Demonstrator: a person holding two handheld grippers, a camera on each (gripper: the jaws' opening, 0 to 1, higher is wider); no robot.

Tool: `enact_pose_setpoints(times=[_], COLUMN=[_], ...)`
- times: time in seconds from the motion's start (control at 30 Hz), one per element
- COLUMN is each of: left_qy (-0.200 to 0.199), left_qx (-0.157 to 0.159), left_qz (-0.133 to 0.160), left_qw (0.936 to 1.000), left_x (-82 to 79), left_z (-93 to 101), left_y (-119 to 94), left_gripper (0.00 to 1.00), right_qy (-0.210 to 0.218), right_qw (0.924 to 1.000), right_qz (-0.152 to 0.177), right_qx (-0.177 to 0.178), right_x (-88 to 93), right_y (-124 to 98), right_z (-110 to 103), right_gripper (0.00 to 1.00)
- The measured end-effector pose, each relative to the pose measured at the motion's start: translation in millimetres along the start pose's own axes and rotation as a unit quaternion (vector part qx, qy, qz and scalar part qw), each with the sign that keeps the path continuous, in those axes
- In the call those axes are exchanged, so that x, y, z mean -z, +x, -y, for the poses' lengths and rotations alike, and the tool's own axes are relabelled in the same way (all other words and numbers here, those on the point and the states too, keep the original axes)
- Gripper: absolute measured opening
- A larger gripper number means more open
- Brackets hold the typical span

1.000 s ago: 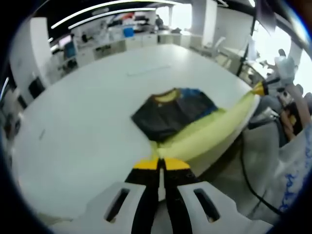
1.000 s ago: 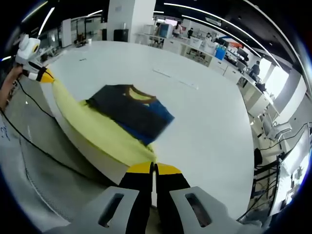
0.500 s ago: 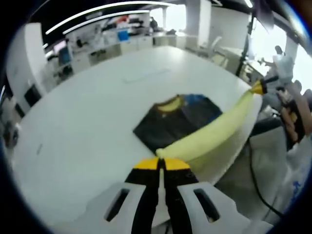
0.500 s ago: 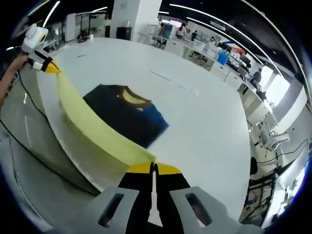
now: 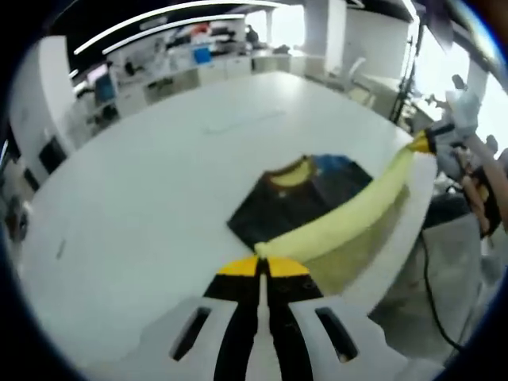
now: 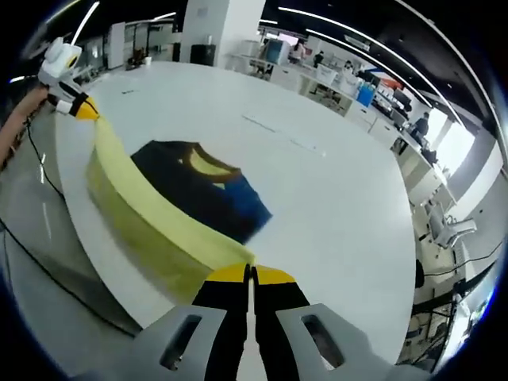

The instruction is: Fold the garment on the visible template until the final outline fits inside the template.

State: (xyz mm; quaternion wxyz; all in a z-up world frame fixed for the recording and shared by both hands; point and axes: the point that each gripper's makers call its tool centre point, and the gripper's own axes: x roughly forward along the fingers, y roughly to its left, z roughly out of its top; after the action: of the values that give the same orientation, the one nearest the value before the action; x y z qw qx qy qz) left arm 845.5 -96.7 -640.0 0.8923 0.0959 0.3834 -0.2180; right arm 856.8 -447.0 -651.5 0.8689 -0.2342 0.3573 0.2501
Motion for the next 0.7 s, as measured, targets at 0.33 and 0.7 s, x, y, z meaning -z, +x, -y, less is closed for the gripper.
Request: enact_pose_setpoints(times=[0.33, 0.7], left_qy=[0.004, 0.006], left_qx=[0.0, 0.0], left_qz=[-0.001, -0.006], left_qw=[1.0, 1.0], left_x=[-17.4, -29.4], left_z=[-13.4, -31.5], left_y=[21, 43], left_gripper=[0.0, 0.0], right_qy=[0.01, 0.021], right_qw=[0.9999, 0.9998], right_qz=[-0.001, 0.006], right_qx=[-0.004, -0.004], right_x=[-1.9, -13.6], right_y=[20, 37], right_z=[12, 27], right_gripper=[0.01, 0.01])
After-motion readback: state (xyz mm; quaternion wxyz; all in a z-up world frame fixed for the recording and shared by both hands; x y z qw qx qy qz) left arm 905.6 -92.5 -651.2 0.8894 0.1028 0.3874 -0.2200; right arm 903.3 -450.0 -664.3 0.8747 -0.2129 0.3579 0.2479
